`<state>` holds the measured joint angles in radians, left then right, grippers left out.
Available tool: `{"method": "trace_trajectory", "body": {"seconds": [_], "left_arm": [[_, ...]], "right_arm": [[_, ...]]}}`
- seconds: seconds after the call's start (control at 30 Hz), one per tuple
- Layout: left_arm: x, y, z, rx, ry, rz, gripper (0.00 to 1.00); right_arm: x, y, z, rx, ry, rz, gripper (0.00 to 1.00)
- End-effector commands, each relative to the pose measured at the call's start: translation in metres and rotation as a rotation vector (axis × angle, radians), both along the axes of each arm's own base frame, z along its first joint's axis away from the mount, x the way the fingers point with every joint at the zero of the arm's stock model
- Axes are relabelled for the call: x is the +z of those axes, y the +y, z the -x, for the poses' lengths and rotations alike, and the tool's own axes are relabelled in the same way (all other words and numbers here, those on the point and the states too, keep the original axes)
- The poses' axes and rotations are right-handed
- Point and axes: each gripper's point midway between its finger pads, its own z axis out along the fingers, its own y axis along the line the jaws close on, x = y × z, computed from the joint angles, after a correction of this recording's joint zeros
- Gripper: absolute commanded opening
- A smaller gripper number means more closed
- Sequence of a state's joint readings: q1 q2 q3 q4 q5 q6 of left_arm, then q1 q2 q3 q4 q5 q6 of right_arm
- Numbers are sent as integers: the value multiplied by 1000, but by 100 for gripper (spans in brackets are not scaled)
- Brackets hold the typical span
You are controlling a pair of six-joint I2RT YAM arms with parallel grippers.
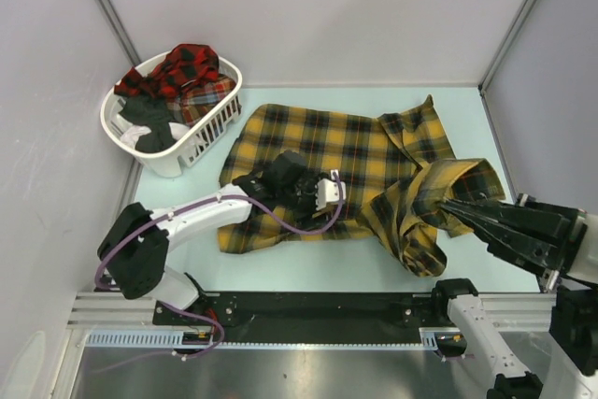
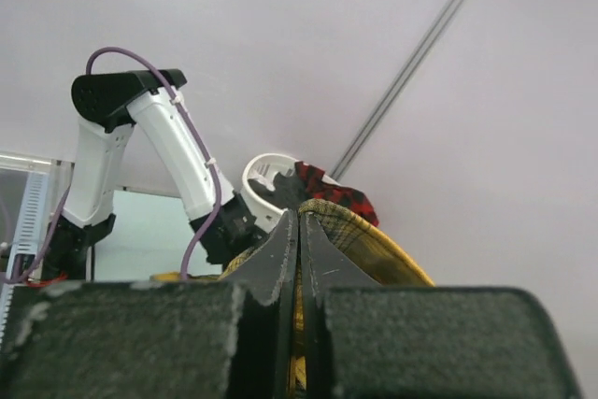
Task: Fold and stack the long sleeve shirts
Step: Flatten the shirt out
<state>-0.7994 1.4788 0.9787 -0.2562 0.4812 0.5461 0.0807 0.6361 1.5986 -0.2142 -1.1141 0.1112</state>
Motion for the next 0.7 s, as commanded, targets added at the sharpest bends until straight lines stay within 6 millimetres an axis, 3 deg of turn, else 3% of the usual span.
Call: {"method": "trace_trajectory", "body": {"seconds": [0.0,0.1,0.17,0.27,0.33,0.37,0.43,0.47,0.53,0.57,0.67], "left_arm": [[19,-19,33,-160,54,120,73],[12,-15,79,-342,69,113,68],[-7,-7,120,-479,86,41,60],[-34,5,156,-578,88,-23,46],[-48,10,159,-586,61,-66,45],[-56,15,164,-597,61,-84,45],[-57,17,162,-588,49,-86,46],[-57,19,164,-589,49,-88,52],[-46,23,164,-591,20,-72,57],[-42,27,166,-601,3,-64,64],[-19,36,161,-533,-61,-33,72]], "right_arm": [[13,-10,-6,-88,-63,-20,0],[9,-16,-16,-139,-49,-28,0],[4,-20,-29,-167,-9,-43,0],[-14,-22,-51,-208,35,-28,0],[-29,-20,-58,-202,45,1,0],[-48,-16,-69,-194,91,30,0],[-68,-9,-72,-156,118,63,0],[-93,-3,-82,-142,160,104,0],[-116,6,-85,-90,191,136,0],[-139,12,-95,-76,231,156,0],[-165,24,-112,-36,249,185,0]]}}
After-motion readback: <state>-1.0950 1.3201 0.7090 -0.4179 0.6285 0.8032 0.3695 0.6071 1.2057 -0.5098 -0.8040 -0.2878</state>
